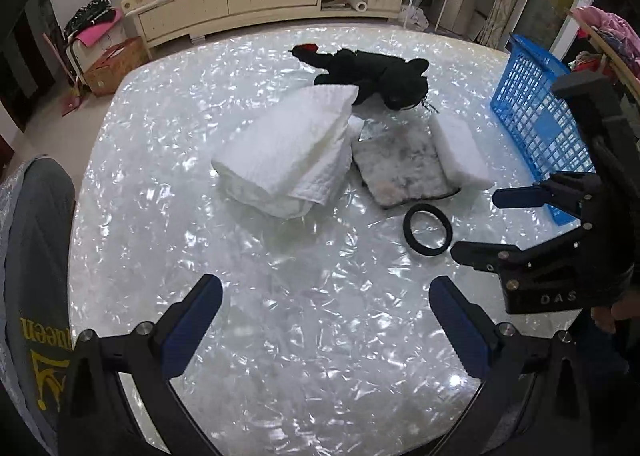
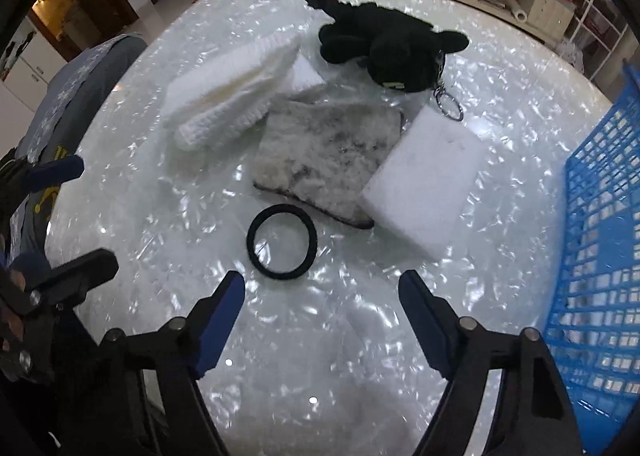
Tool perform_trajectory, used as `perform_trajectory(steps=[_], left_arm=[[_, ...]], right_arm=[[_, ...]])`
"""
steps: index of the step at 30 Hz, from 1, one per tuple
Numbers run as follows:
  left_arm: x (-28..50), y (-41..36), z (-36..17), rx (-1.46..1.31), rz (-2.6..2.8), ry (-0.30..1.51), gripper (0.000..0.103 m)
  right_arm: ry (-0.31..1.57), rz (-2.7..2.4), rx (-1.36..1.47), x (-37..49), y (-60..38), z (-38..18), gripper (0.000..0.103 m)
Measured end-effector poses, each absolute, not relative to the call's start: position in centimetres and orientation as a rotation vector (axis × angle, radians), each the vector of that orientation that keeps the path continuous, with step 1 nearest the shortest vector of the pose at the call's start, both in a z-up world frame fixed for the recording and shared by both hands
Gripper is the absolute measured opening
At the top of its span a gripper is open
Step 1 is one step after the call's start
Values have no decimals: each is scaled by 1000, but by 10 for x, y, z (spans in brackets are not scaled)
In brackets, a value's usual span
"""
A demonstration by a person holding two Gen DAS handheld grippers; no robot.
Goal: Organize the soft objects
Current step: 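Grasp the black rubber ring with the right tool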
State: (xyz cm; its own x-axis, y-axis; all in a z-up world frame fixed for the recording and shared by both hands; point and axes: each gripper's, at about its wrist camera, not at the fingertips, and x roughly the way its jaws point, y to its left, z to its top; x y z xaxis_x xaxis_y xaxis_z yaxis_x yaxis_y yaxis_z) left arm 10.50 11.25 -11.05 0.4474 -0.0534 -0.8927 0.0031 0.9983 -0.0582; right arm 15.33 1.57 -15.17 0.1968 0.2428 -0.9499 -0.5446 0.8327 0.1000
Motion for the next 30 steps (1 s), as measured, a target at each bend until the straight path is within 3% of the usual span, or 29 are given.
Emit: perform_trajectory(steps=[10,12,18,30], left_arm=[[118,121,-125,-70,-57,1124,103],[119,122,-127,-72,-54,1124,103],[120,126,-128,-84,-53,1120,103],[112,129,-106,-84,-67,1072,103]], right_arm=[[1285,551,-330,169,40,-169,52],[1271,542,-358,171,49,-170,35],[1241,576,-411,166,71,-170,7],[1243,601,-350,156,51,-152,4]])
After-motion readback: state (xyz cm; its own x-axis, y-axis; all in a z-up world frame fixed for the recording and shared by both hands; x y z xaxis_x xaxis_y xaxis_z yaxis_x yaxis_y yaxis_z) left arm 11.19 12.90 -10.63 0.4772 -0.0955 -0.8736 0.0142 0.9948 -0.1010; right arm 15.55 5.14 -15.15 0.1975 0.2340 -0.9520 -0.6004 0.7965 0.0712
